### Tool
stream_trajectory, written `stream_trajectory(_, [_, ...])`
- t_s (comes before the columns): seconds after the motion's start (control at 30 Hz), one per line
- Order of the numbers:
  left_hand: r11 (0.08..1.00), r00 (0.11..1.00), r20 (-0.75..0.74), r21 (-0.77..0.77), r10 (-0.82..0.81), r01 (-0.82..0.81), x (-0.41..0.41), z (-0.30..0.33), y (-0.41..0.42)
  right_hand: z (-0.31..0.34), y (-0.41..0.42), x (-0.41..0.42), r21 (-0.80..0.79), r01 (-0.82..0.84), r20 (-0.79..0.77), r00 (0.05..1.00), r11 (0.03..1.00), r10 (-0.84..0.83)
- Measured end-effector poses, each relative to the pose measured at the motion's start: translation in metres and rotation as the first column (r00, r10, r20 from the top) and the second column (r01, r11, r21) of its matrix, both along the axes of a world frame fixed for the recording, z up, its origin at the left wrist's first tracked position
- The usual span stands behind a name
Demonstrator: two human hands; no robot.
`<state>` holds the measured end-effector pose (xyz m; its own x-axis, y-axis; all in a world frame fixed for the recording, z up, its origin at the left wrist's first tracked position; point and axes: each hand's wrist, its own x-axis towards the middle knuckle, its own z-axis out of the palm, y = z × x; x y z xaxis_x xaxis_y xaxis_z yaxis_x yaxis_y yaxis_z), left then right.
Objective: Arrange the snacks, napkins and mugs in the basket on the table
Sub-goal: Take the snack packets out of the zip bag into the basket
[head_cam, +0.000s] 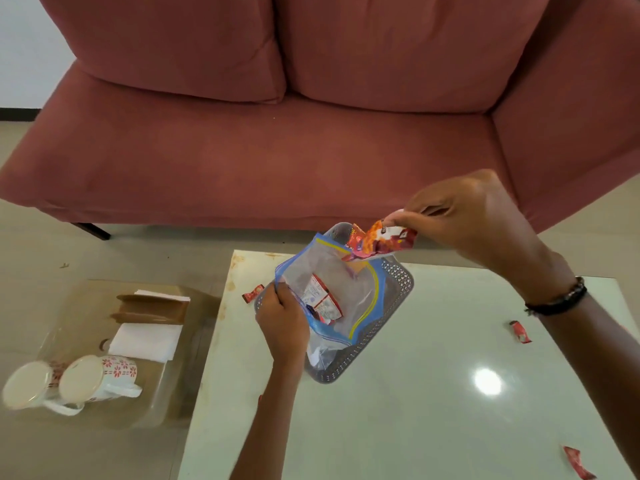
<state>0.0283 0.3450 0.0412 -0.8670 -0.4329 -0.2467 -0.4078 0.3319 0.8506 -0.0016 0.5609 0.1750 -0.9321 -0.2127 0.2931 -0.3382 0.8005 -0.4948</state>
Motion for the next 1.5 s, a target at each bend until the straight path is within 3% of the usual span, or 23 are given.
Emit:
stream_trajectory(0.13, [0.997,0.997,0.008,-0.022,0.077,-0.077,-0.002,-0.008,-0.005,-0.015,0.031,-0.013,0.127,0.042,0.013,0.999,0.991,-0.044])
stream_trajectory(0.27, [0.994,0.995,0.019,-0.040,0.099,-0.098,-0.001,-0.009,-0.003,-0.073,0.048,-0.035,0.189,0.023,0.100,0.994,0.982,-0.043])
stream_trajectory(0.4, [0.994,0.994,0.039,-0.052,0.102,-0.100,0.000,-0.014,-0.001,-0.144,0.050,-0.052,0.156,0.149,0.382,0.903,0.976,-0.199])
stream_trajectory(0.5, [0.993,0.993,0.046,-0.044,0.107,-0.105,-0.001,-0.017,-0.001,-0.190,0.051,-0.061,0.171,0.174,0.470,0.850,0.970,-0.236])
stream_trajectory(0.67, [0.995,0.995,0.040,-0.040,0.091,-0.089,-0.002,-0.023,-0.001,-0.229,0.052,-0.072,0.354,-0.097,0.507,0.856,0.930,-0.103])
stream_trajectory(0.87, [0.996,0.995,0.046,-0.007,0.094,-0.094,0.000,-0.030,0.002,-0.229,0.064,-0.078,0.290,-0.208,0.499,0.866,0.934,0.038])
stream_trajectory(1.07, [0.996,0.993,0.070,-0.008,0.090,-0.090,-0.005,-0.028,0.005,-0.234,0.065,-0.064,0.352,-0.379,0.538,0.830,0.856,0.147])
stream_trajectory(1.37, [0.994,0.994,0.042,-0.046,0.102,-0.100,-0.006,-0.033,-0.004,-0.273,0.070,-0.085,0.515,-0.245,0.519,0.852,0.821,-0.072])
stream_trajectory(1.5, [0.995,0.994,0.044,-0.016,0.101,-0.100,-0.007,-0.030,-0.004,-0.273,0.060,-0.086,0.659,-0.215,0.425,0.897,0.721,-0.121])
